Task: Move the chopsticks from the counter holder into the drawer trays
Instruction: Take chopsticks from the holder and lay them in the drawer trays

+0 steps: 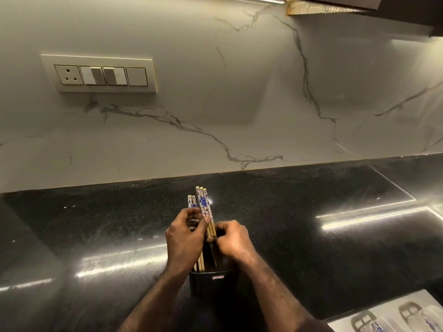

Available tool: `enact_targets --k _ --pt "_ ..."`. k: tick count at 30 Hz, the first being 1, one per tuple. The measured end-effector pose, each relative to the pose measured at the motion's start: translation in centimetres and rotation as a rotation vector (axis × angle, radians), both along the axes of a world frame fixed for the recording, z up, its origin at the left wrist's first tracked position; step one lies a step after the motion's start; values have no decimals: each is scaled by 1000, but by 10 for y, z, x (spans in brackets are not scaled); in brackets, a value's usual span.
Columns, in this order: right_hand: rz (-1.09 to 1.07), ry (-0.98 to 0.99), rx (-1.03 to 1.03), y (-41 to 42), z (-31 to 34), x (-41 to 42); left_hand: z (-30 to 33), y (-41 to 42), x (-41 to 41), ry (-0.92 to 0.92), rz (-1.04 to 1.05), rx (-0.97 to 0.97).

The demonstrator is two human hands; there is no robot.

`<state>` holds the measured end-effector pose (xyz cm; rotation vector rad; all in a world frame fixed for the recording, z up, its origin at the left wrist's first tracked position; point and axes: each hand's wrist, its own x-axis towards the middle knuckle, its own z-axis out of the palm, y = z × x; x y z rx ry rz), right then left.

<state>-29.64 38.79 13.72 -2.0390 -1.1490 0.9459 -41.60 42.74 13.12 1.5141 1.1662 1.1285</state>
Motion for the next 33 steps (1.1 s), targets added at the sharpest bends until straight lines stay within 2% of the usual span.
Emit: enact_targets --k 3,6,12,17,23,33 --pt "10 28 62 -8 22 5 14 3 3 -48 -205 -29" --pt "48 98 93 -16 44 11 33 6 5 -218 -424 -128" --pt "76 291 196 -42 74 33 75 4 21 -418 -506 -156" --pt "90 300 200 -82 68 64 107 -11 45 -541 -503 -166" --pt "37 491 189 -142 62 99 115 -51 84 -553 -550 -194" --pt "-55 531 196 -300 65 156 111 -198 155 -445 -673 -255"
